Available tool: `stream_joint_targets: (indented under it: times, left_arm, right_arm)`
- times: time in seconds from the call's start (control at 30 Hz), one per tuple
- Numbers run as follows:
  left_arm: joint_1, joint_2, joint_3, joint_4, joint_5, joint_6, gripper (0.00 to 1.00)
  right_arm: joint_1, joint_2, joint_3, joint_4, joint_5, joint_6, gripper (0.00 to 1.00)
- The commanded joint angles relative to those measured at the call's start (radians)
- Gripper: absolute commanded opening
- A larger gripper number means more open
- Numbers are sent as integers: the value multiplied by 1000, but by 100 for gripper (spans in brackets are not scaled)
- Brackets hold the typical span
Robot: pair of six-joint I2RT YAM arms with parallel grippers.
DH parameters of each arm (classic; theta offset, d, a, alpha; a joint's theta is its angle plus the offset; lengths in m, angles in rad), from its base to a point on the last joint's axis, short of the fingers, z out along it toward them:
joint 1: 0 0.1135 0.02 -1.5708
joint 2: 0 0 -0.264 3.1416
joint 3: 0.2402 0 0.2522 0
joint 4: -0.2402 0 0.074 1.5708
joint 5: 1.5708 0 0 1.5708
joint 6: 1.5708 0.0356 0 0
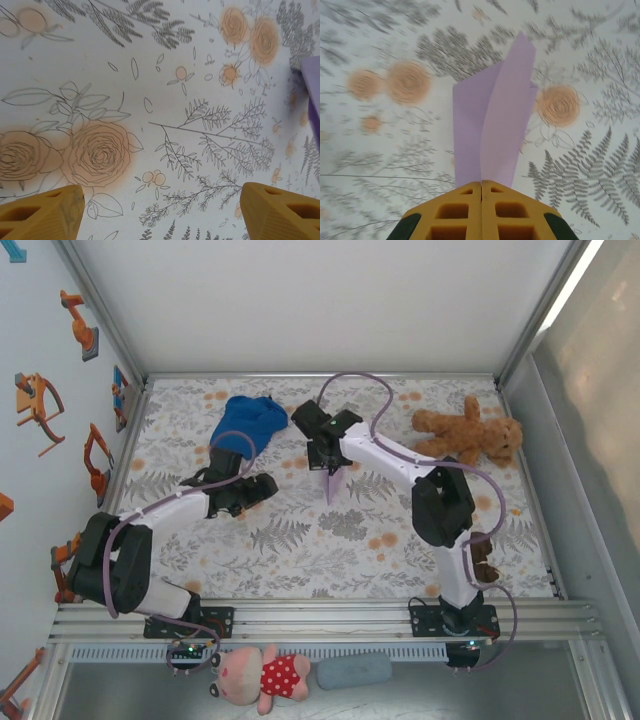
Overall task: Fold a paper plane with a square sheet of paper (pick it up from the middle)
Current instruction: Turn over the paper plane at the center of the table.
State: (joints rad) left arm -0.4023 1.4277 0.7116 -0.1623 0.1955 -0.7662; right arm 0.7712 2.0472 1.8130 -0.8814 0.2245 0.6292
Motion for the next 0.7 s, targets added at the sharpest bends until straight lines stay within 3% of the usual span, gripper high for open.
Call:
stream_joint_targets:
  times: [0.0, 0.2, 0.4, 0.67]
  left_arm:
    - [26, -59, -25, -4, 7, -26, 82]
    - [33, -119, -36, -2, -3, -52, 82]
    - [30, -141, -56, 63, 37, -106, 80]
    - [-27, -59, -51, 162, 74, -194, 75]
  right_arm:
    - [0, -76, -17, 108, -92, -110, 0]
    - [-12, -172, -216, 399, -310, -130, 0]
    - [-76, -207, -463, 728, -531, -3, 0]
    - [-158, -204, -699, 1020, -653, 120, 0]
